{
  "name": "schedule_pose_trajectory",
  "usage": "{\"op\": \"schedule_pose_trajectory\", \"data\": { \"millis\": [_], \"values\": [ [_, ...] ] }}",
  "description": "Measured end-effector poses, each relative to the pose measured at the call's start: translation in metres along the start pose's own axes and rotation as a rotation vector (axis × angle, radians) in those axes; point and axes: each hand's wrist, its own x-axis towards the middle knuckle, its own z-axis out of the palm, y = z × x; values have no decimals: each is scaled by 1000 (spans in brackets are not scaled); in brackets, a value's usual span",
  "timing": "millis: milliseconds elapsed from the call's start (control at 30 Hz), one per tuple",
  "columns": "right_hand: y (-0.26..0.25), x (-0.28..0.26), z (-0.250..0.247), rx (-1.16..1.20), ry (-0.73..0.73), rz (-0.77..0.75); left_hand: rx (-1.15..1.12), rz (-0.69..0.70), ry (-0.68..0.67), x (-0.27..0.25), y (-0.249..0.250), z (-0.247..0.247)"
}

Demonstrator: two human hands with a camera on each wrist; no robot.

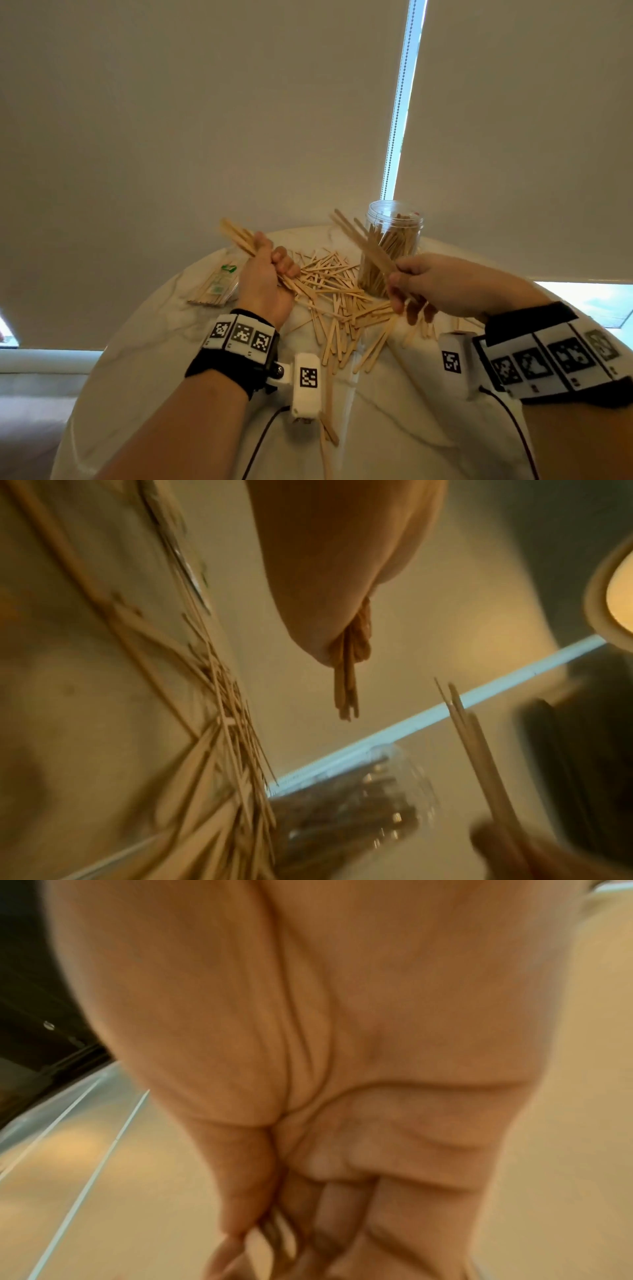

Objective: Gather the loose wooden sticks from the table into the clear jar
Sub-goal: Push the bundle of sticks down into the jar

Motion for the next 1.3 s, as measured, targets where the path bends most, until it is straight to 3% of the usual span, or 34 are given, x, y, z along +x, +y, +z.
{"op": "schedule_pose_trajectory", "data": {
  "millis": [100,167,267,367,433,533,633,767,900,967,1033,1067,1133,1200,1300],
  "values": [
    [-17,3,17,97,85,-64,207,-90,-182,-20,-23,20],
    [-26,9,34,-39,81,-84,372,-135,-271,-31,-34,28],
    [-30,18,53,-293,113,-113,521,-134,-211,-36,-35,30],
    [-29,22,58,-436,84,-125,458,-134,-127,-32,-28,29],
    [-29,21,56,-384,29,-99,365,-117,-98,-30,-28,29],
    [-35,15,55,-398,-29,-103,265,-101,-102,-33,-29,32],
    [-37,12,56,-475,18,-117,177,-70,-103,-39,-30,38],
    [-31,21,55,-288,7,-95,89,-80,-200,-41,-32,43],
    [-30,22,57,-67,66,-141,191,-86,-317,-39,-31,38],
    [-31,20,55,-31,23,-162,265,-52,-272,-38,-28,37],
    [-31,16,47,-145,-41,-119,357,3,-231,-37,-24,37],
    [-31,14,41,-226,-17,-105,414,30,-230,-37,-22,37],
    [-30,9,26,-284,183,-107,505,51,-253,-38,-22,37],
    [-30,1,12,-87,388,-158,595,27,-306,-40,-24,36],
    [-37,-6,6,257,447,-340,848,-59,-520,-50,-28,37]
  ]
}}
